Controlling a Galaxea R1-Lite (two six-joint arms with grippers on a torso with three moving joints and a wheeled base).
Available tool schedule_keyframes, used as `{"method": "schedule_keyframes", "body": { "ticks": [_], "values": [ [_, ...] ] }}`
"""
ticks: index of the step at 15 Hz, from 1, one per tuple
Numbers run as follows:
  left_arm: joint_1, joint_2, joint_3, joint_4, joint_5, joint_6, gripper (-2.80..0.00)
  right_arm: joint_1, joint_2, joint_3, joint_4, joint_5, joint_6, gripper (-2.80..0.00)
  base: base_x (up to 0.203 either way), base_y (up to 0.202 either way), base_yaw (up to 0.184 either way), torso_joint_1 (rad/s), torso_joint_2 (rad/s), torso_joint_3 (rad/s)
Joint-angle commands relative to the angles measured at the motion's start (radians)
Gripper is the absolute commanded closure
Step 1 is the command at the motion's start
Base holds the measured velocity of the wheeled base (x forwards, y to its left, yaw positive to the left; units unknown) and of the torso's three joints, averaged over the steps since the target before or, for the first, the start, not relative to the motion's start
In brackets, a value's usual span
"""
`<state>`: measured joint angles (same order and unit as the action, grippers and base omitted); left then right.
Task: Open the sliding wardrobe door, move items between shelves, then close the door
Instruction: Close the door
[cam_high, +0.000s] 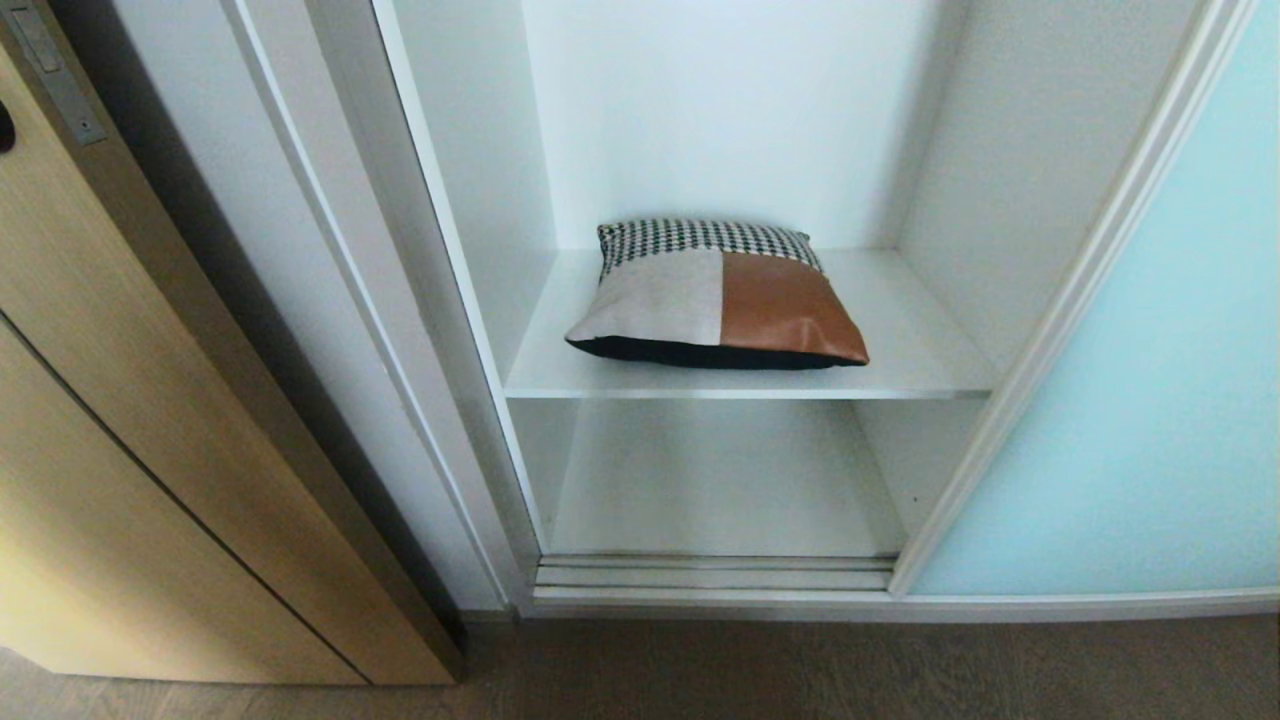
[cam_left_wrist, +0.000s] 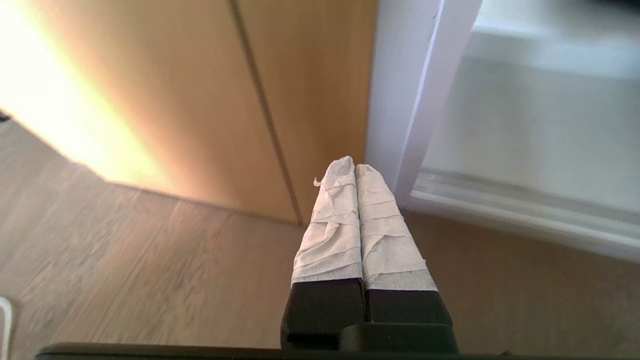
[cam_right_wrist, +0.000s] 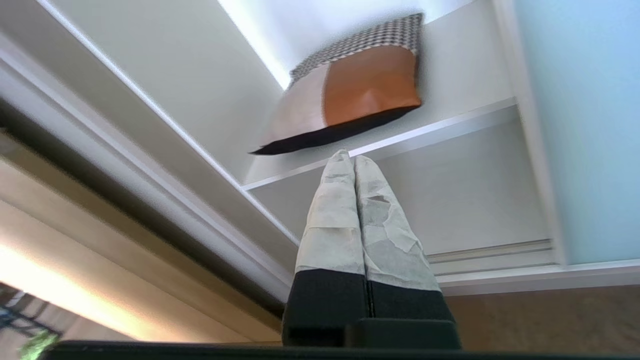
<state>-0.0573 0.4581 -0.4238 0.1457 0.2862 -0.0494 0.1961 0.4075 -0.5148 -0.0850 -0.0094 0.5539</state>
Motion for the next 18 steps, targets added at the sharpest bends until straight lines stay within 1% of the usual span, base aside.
{"method": "schedule_keyframes", "body": {
  "ticks": [1,3,4,5,6,8,9,11,12,14,15,16,17,18],
  "values": [
    [0.016,-0.164,0.080,0.014,0.001,0.005,0.00,-0.037,-0.037,0.016,0.004,0.069,0.017,0.00,0.000,0.000,0.000,0.000,0.00,0.000],
    [0.030,-0.251,0.178,0.029,0.004,0.019,0.00,-0.059,-0.060,0.050,0.006,0.121,0.021,0.00,0.000,0.000,0.000,0.000,0.00,0.000],
    [0.040,-0.286,0.204,0.035,-0.005,0.040,0.00,-0.061,-0.070,0.064,0.005,0.126,0.021,0.00,0.000,0.000,0.000,0.000,0.00,0.000],
    [0.046,-0.330,0.239,0.037,-0.038,0.079,0.00,-0.063,-0.072,0.064,0.007,0.129,0.021,0.00,0.000,0.000,0.000,0.000,0.00,0.000],
    [0.050,-0.384,0.271,0.039,-0.092,0.114,0.00,-0.066,-0.073,0.064,0.007,0.131,0.020,0.00,0.000,0.000,0.000,0.000,0.00,0.000],
    [0.053,-0.453,0.321,0.038,-0.252,0.150,0.00,-0.066,-0.073,0.067,0.019,0.131,0.018,0.00,0.000,0.000,0.000,0.000,0.00,0.000],
    [0.054,-0.456,0.332,0.029,-0.271,0.151,0.00,-0.066,-0.076,0.068,0.026,0.131,0.017,0.00,0.000,0.000,0.000,0.000,0.00,0.000],
    [0.054,-0.457,0.341,0.001,-0.243,0.098,0.00,-0.066,-0.081,0.070,0.022,0.130,0.012,0.00,0.000,0.000,0.000,0.000,0.00,0.000],
    [0.054,-0.457,0.347,-0.018,-0.237,0.089,0.00,-0.066,-0.079,0.064,0.021,0.132,0.012,0.00,0.000,0.000,0.000,0.000,0.00,0.000],
    [0.054,-0.457,0.381,-0.119,-0.239,0.085,0.00,-0.066,-0.081,0.061,0.016,0.129,0.012,0.00,0.000,0.000,0.000,0.000,0.00,0.000],
    [0.054,-0.457,0.405,-0.178,-0.244,0.094,0.00,-0.065,-0.079,0.059,0.014,0.128,0.012,0.00,0.000,0.000,0.000,0.000,0.00,0.000],
    [0.054,-0.457,0.422,-0.216,-0.261,0.090,0.00,-0.066,-0.079,0.060,0.012,0.127,0.012,0.00,0.000,0.000,0.000,0.000,0.00,0.000],
    [0.054,-0.456,0.423,-0.179,-0.275,0.086,0.00,-0.066,-0.081,0.061,0.013,0.126,0.009,0.00,0.000,0.000,0.000,0.000,0.00,0.000],
    [0.054,-0.456,0.410,-0.095,-0.283,0.079,0.00,-0.066,-0.079,0.059,0.013,0.126,0.005,0.00,0.000,0.000,0.000,0.000,0.00,0.000]
  ]
}}
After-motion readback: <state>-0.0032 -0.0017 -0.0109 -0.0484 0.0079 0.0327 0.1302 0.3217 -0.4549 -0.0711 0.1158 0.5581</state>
